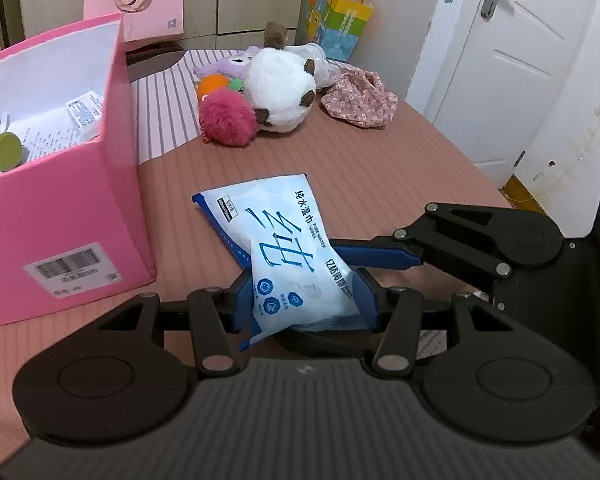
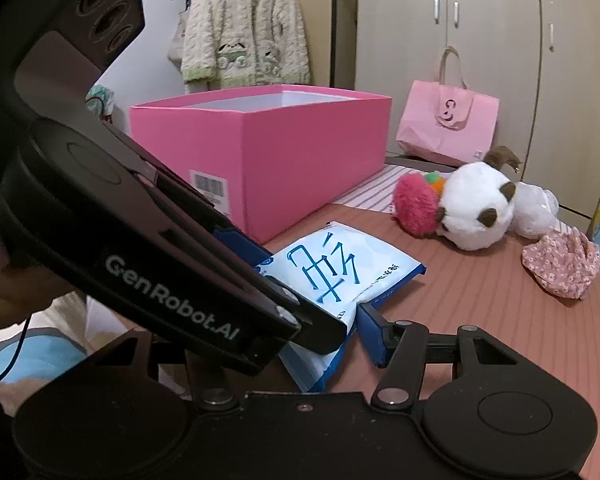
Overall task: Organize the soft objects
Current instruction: 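Lift the wipes pack over the pink box and open the left tool, then withdraw both tools from the box toward the plush toys, then grasp the pink pompom with the left tool while the right tool grasps the floral cloth, then carry pompom and floral cloth over the pink box and open both tools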
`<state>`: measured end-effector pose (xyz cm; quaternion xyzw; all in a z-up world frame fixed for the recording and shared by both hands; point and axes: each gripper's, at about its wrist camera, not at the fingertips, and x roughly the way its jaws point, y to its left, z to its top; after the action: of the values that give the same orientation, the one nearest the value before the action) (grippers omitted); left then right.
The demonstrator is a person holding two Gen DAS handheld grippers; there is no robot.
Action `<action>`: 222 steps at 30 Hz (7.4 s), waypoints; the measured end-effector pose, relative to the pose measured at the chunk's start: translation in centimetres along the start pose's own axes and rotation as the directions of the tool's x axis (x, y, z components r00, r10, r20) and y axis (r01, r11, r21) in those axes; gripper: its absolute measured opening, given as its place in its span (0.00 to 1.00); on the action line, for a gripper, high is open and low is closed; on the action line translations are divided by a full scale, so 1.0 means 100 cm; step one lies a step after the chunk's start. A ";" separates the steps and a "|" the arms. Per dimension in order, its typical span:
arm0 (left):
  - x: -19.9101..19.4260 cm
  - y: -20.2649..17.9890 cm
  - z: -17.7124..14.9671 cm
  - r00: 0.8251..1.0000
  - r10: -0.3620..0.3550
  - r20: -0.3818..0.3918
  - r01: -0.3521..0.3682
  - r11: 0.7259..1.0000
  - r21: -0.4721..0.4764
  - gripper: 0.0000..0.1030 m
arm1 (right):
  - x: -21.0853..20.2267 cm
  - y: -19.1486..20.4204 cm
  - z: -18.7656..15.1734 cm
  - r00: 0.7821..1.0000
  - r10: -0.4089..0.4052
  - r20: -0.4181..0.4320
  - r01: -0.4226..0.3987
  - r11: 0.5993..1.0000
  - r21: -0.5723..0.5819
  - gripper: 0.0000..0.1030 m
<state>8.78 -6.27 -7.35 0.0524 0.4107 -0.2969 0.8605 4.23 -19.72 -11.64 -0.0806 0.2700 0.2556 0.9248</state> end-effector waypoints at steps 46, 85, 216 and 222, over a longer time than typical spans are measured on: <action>-0.161 0.055 0.017 0.982 0.083 0.172 -0.069 0.994 -0.082 0.49 | -0.047 0.089 0.122 0.987 0.149 0.057 -0.138 0.978 -0.153 0.57; -0.073 0.199 0.077 0.990 0.100 0.101 -0.075 0.970 -0.230 0.53 | 0.117 0.046 0.182 0.977 0.160 -0.140 -0.173 0.981 -0.091 0.61; 0.042 0.017 0.059 0.937 0.209 0.279 -0.129 0.951 -0.280 0.31 | 0.022 -0.156 0.004 0.976 -0.215 -0.020 0.206 0.901 0.382 0.25; 0.027 0.011 0.042 0.949 0.137 0.283 -0.061 0.963 -0.263 0.31 | 0.009 -0.141 -0.004 0.975 -0.220 -0.035 0.217 0.898 0.382 0.25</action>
<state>13.52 -8.01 -6.76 -0.0815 0.3071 -0.2034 0.9261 11.96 -31.50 -12.33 0.0731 0.3000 0.0930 0.9466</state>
